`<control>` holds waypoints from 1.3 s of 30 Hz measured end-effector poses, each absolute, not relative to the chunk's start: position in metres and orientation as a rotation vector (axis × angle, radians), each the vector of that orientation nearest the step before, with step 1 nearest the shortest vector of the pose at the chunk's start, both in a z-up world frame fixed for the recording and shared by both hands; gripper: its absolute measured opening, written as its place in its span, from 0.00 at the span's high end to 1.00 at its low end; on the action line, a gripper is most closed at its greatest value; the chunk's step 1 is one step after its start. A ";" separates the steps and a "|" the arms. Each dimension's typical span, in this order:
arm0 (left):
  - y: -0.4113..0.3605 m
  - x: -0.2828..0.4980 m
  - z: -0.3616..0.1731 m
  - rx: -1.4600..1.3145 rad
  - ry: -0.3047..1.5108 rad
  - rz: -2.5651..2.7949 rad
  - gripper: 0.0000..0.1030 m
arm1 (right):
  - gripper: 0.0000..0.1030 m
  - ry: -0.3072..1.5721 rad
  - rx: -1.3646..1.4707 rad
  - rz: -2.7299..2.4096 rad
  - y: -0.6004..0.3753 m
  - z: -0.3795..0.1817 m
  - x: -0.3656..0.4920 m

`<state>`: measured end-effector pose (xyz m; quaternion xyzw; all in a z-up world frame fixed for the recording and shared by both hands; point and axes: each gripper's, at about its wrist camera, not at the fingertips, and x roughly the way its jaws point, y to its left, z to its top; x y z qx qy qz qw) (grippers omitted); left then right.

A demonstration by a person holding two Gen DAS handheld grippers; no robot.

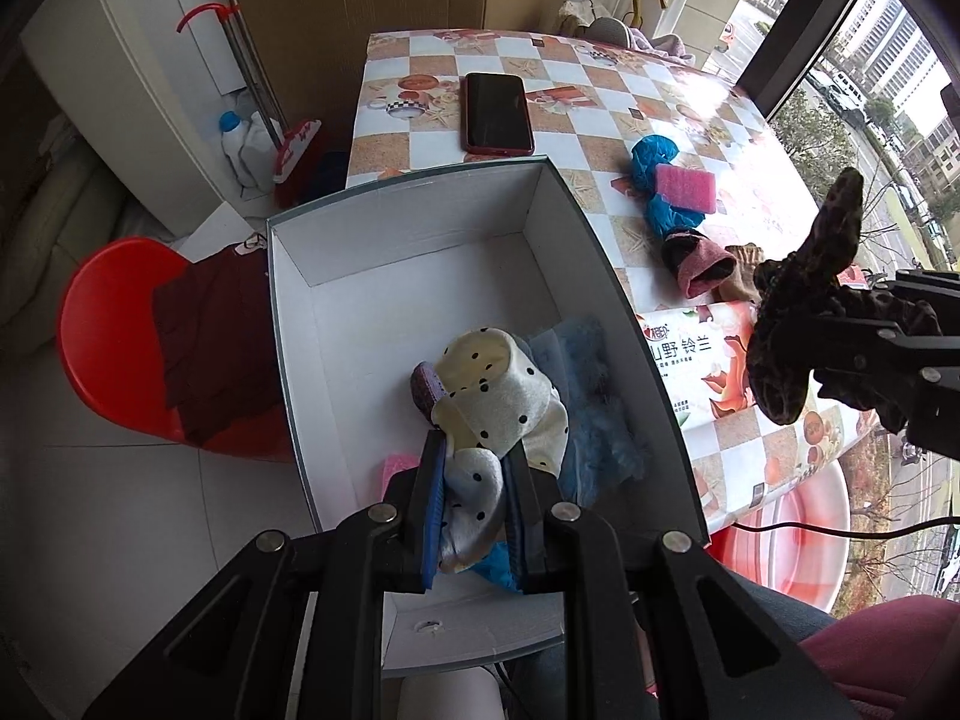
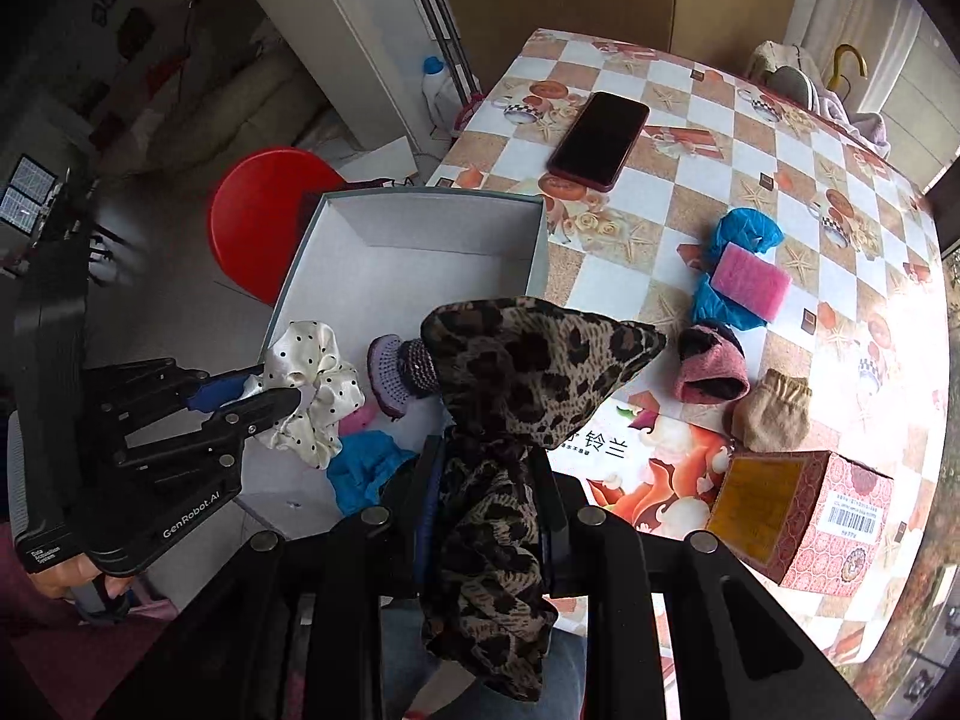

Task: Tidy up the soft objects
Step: 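Lower both items into the box and open both tools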

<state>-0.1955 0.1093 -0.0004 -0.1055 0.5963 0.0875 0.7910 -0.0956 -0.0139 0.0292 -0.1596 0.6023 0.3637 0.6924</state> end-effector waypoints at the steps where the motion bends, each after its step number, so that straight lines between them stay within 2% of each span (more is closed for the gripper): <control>1: 0.110 -0.197 0.000 -0.230 1.280 0.194 0.81 | 0.74 1.345 -0.359 0.818 -0.012 0.029 -0.096; 17: 0.118 -0.206 -0.012 -0.255 1.316 0.243 0.81 | 0.74 1.374 -0.419 0.916 0.021 0.016 -0.116; 39: 0.149 -0.171 -0.020 -0.272 1.316 0.345 0.81 | 0.74 1.377 -0.459 0.906 0.070 0.005 -0.086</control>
